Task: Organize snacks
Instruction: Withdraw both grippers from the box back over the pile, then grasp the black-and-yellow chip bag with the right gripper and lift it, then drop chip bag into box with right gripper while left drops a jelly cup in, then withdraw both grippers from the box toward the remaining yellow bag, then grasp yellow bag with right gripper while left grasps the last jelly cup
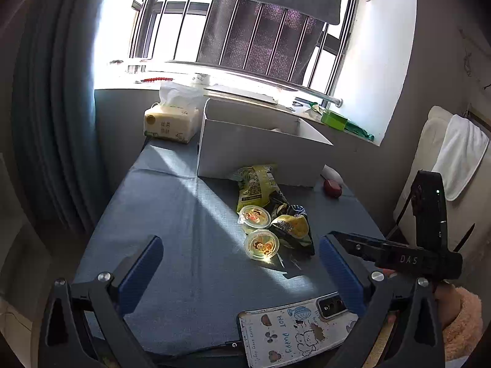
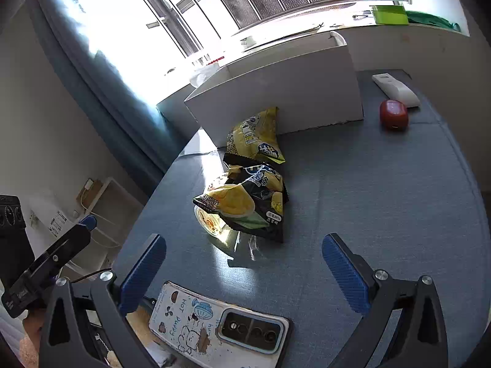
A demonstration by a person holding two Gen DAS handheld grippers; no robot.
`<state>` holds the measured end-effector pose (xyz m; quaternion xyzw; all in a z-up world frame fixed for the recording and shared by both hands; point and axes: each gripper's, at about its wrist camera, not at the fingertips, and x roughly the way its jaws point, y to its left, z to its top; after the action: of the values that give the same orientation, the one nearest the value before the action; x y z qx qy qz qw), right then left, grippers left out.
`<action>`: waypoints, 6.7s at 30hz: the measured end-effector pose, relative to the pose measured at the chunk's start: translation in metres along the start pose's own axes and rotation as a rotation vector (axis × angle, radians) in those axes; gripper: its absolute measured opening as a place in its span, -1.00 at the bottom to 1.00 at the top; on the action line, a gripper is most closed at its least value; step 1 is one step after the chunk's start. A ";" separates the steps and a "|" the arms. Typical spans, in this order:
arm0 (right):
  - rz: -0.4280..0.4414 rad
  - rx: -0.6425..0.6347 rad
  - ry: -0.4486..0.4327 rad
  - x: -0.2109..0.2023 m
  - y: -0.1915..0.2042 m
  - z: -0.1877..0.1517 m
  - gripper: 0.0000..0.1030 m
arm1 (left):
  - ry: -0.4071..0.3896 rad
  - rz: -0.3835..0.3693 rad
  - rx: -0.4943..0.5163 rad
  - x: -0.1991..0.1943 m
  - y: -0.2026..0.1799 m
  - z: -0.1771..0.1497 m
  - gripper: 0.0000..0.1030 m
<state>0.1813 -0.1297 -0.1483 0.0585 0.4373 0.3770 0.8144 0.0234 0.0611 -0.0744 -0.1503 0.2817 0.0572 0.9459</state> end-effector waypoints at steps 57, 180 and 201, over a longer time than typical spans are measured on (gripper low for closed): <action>0.029 0.028 -0.079 -0.056 -0.036 -0.001 0.05 | 0.371 -0.008 0.038 0.199 0.029 0.036 -0.12; 0.020 -0.062 0.086 0.061 -0.018 0.102 0.16 | 0.245 -0.019 0.174 0.104 -0.029 -0.001 1.00; 0.040 0.133 -0.161 -0.095 -0.066 0.013 0.16 | 0.366 -0.024 0.247 0.219 -0.064 0.023 -0.02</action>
<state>0.1968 -0.2369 -0.1053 0.1512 0.3934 0.3574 0.8334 0.2308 0.0126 -0.1601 -0.0443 0.4519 -0.0174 0.8908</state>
